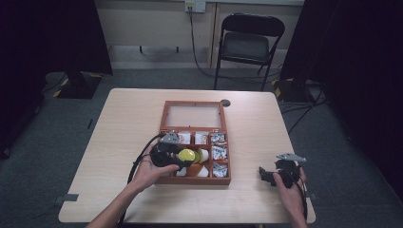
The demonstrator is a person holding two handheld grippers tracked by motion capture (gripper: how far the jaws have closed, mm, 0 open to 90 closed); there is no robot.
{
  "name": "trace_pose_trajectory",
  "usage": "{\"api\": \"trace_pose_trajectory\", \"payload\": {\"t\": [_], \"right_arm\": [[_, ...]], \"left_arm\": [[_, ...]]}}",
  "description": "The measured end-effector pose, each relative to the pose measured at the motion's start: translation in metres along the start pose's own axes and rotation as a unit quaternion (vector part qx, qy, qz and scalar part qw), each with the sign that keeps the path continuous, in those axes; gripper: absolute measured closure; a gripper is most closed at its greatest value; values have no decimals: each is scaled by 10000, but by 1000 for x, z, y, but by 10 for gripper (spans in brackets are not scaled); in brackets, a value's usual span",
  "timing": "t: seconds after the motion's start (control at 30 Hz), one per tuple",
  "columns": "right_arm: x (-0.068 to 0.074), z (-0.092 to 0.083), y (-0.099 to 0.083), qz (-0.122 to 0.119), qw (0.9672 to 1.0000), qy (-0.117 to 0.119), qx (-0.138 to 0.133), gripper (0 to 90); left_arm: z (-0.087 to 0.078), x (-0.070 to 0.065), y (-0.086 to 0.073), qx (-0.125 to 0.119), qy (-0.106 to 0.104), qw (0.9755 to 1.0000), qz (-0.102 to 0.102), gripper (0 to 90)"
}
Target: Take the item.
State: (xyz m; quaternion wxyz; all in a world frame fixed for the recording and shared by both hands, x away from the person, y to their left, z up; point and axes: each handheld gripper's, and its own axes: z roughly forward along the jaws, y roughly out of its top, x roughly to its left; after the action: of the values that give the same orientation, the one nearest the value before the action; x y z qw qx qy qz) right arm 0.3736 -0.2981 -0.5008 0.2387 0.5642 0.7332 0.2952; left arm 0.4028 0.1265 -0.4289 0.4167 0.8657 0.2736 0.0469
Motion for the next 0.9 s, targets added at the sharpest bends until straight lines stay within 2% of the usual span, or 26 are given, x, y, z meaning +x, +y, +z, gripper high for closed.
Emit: {"api": "trace_pose_trajectory", "payload": {"t": [0.17, 0.27, 0.43, 0.9], "right_arm": [[0, 0, 0, 0, 10000, 1, 0, 0], [0, 0, 0, -1, 10000, 0, -1, 0], [0, 0, 0, -2, 10000, 6, 2, 0], [0, 0, 0, -4, 10000, 5, 2, 0]], "left_arm": [[-7, 4, 0, -61, -15, 10000, -2, 380], [-9, 6, -1, -87, 22, 9999, -67, 380], [-17, 8, 0, -120, 72, 9999, -30, 380], [-39, 18, -1, -350, 207, 9991, -118, 380]]}}
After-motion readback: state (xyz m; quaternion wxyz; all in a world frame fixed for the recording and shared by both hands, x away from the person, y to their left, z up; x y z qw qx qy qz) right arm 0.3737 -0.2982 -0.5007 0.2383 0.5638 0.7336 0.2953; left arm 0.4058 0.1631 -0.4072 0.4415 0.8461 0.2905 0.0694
